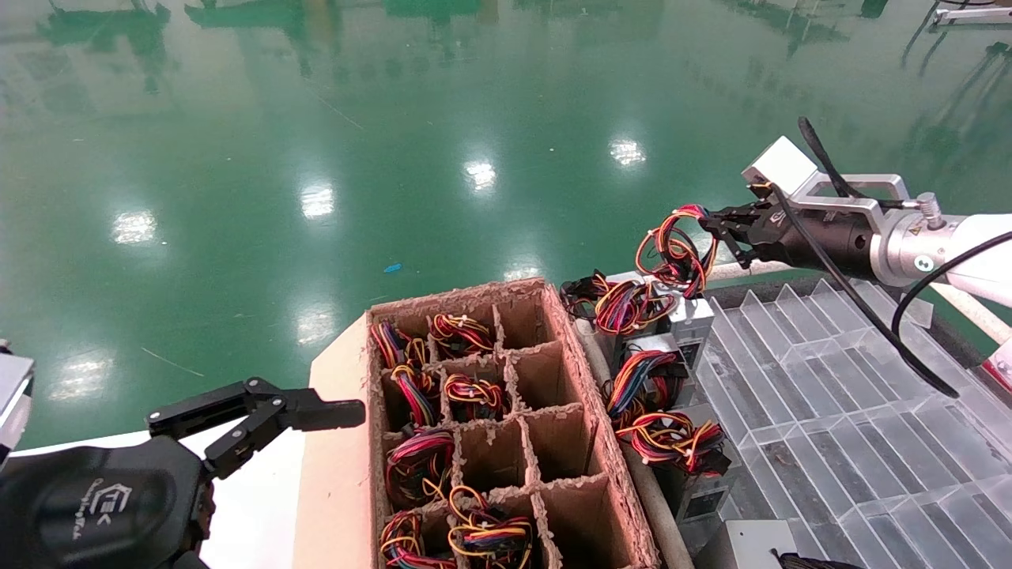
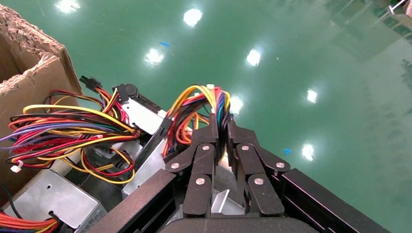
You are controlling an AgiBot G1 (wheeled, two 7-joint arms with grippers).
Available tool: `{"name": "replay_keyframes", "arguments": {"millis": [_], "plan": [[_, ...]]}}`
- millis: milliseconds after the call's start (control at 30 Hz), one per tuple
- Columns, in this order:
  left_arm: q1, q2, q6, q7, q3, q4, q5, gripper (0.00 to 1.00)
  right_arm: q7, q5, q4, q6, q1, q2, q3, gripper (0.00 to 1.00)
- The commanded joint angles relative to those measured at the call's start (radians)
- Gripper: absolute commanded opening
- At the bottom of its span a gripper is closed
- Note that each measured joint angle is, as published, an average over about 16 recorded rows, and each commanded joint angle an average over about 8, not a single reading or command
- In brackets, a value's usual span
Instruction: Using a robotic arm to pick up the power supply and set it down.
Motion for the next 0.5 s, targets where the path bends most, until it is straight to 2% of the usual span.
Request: {"name": "replay_keyframes", "arguments": {"millis": [33,500], "plan": [[0.000,0.000,0.000,0.000,0.000,0.000,0.000,1.00,0.000,0.000,0.000,0.001,0.000,0.000,0.000,1.00],[0.000,0.000,0.000,0.000,0.000,0.000,0.000,1.00,0.003,-0.004,0.003,-0.015,0.015,0.008,-0.003,1.00]]}}
